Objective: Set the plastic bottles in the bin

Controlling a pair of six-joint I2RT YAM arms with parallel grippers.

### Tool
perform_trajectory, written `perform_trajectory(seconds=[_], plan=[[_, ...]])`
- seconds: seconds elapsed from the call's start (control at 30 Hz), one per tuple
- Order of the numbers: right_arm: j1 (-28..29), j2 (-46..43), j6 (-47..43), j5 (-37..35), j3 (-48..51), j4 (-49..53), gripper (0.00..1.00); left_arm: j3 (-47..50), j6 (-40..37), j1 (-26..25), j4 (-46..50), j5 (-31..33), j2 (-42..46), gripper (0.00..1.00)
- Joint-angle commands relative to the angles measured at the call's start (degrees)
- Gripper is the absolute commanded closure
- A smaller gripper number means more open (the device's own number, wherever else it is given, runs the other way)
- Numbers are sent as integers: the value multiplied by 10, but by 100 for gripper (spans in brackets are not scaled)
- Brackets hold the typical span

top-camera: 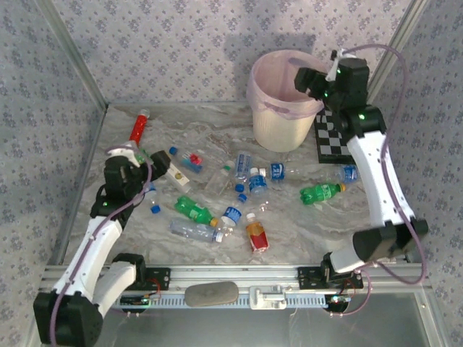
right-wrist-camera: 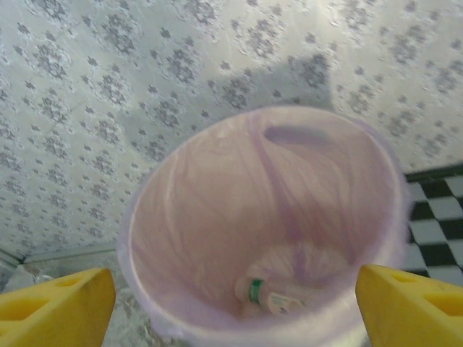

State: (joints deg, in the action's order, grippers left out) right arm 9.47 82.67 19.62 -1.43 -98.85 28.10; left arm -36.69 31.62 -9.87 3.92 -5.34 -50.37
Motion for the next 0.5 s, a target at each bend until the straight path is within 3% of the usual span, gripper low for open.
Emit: perform_trajectory(seconds=[0.0, 0.23, 0.47], plan=[[-10, -53, -2, -25, 72, 59, 12, -34, -45, -53, -24, 41, -43, 0], [-26, -211, 67, -66, 276, 109, 12, -77, -55, -147, -61, 53, -147, 0], [-40, -317, 192, -97, 459, 130, 12, -102, -56, -190, -60, 58, -196, 0]])
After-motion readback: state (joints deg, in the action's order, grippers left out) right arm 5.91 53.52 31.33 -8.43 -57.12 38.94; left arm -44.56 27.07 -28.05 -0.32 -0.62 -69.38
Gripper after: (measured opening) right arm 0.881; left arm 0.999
